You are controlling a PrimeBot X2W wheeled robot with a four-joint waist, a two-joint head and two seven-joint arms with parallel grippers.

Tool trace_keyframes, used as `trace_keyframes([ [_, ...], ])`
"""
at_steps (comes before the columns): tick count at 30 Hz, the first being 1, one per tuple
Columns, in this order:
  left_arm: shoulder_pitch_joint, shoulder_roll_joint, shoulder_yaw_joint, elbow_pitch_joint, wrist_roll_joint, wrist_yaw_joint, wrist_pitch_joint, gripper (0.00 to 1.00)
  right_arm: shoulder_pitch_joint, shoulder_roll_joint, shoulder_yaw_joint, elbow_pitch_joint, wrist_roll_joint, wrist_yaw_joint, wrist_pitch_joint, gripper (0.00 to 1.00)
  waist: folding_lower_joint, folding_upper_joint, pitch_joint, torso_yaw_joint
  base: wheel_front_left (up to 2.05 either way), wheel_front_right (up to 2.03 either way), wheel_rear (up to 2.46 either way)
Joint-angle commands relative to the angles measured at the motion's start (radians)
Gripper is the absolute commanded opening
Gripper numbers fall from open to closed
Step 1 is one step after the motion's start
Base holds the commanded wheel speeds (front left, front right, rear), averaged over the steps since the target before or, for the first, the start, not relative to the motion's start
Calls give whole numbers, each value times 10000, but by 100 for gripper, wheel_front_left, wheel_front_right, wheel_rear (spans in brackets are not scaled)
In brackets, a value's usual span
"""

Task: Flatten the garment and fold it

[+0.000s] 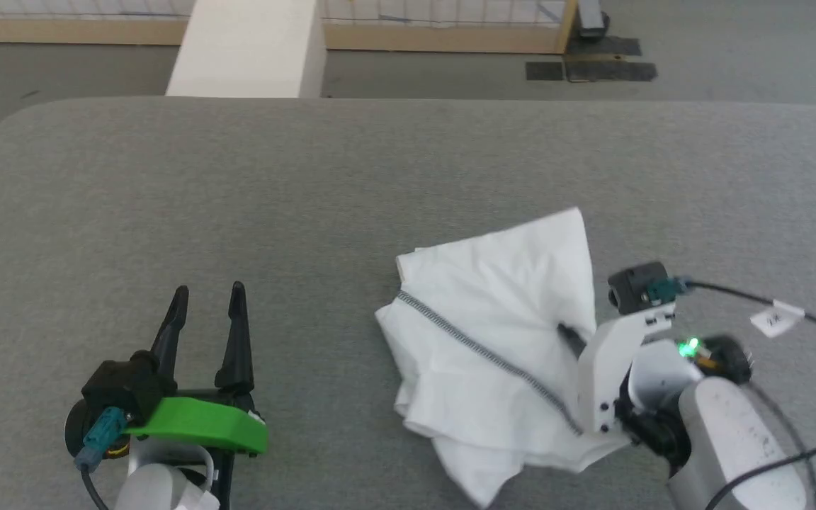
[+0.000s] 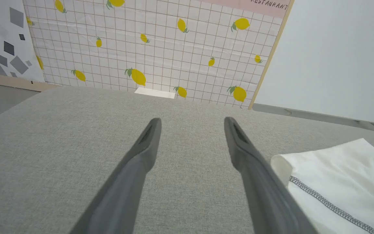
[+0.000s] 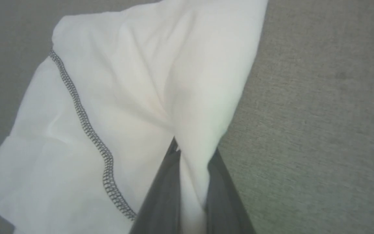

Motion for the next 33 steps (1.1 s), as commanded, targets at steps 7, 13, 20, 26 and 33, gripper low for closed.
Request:
trace_keyframes([
  [7, -368, 222, -327, -295, 88, -72, -45, 100, -803, -1703, 67, -926, -1653, -15, 466, 0, 0, 0, 748, -1565, 0, 0, 0],
  [13, -995, 676, -565, -602, 182, -72, -45, 100, -1693, -2737, -272, -494, -2051, -15, -117, 0, 0, 0, 1719, -2576, 0, 0, 0],
  [20, -1819, 1319, -831, -982, 341, -72, 231, 100, -2938, -3467, -590, 826, -2915, -15, -1009, 0, 0, 0, 2925, -3336, 0, 0, 0],
  [26, -2425, 1682, -838, -1438, 394, -66, 609, 100, -3938, -3762, -1403, 1809, -3727, -15, -1644, 0, 0, 0, 3713, -3467, 0, 0, 0],
  [33, -2656, 1976, -810, -1868, 418, -21, 977, 100, -4827, -3813, -2242, 2596, -4575, -15, -2111, 0, 0, 0, 4284, -3354, 0, 0, 0],
])
